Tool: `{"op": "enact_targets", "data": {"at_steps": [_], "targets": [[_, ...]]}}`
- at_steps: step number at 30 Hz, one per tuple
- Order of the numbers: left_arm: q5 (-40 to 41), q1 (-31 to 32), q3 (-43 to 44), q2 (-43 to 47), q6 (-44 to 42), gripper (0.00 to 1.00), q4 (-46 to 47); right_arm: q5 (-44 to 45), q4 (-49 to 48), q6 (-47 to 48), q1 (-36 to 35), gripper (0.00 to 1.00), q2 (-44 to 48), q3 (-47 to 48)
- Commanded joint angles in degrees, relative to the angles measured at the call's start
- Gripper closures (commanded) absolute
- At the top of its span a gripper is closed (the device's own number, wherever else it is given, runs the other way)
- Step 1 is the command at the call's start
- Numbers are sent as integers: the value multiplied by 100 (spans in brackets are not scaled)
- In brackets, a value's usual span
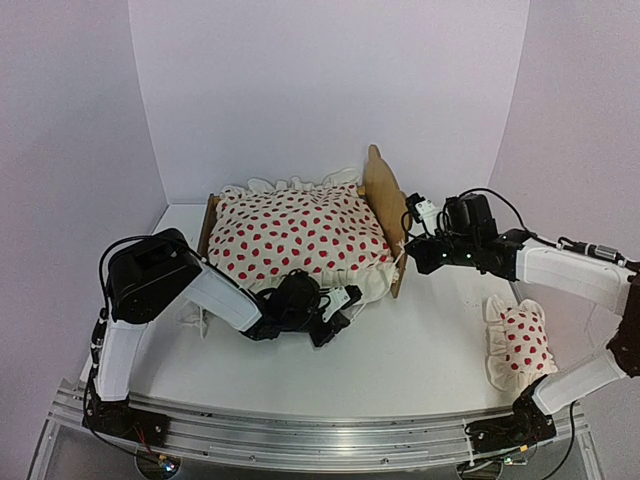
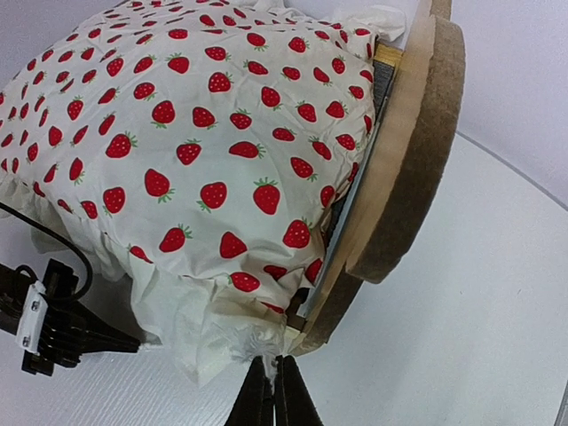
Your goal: Set up the pet bed
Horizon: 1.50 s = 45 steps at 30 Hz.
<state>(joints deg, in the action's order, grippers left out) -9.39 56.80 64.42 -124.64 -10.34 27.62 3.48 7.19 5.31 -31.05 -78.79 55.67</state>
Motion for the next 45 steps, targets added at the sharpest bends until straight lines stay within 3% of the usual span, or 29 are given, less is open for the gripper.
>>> {"op": "enact_targets", "data": {"at_steps": [1,14,27,34,37,40,45], "targets": [[-153,17,-321,217,142,100,-776,399,-436,256,139,100,91,711],[-165,25,-443,142,59,100,-756,468,-428,-127,192,100,297,725],[-541,41,-129,-35,-268,100,178,-125,-122,-3298,188,100,176,-1549],[-655,77,-44,-82,-403,99,307,45,-143,-3389,190,100,-330,-1855],[-765,100,-57,1,-457,89,275,91,-148,-3312,193,100,-629,-1656],[-898,125,-116,239,-549,77,101,311,-93,-3357,190,89,-732,-1495],[-1015,148,-428,960,-868,65,-603,521,115,-3413,189,73,-417,-1369]]}}
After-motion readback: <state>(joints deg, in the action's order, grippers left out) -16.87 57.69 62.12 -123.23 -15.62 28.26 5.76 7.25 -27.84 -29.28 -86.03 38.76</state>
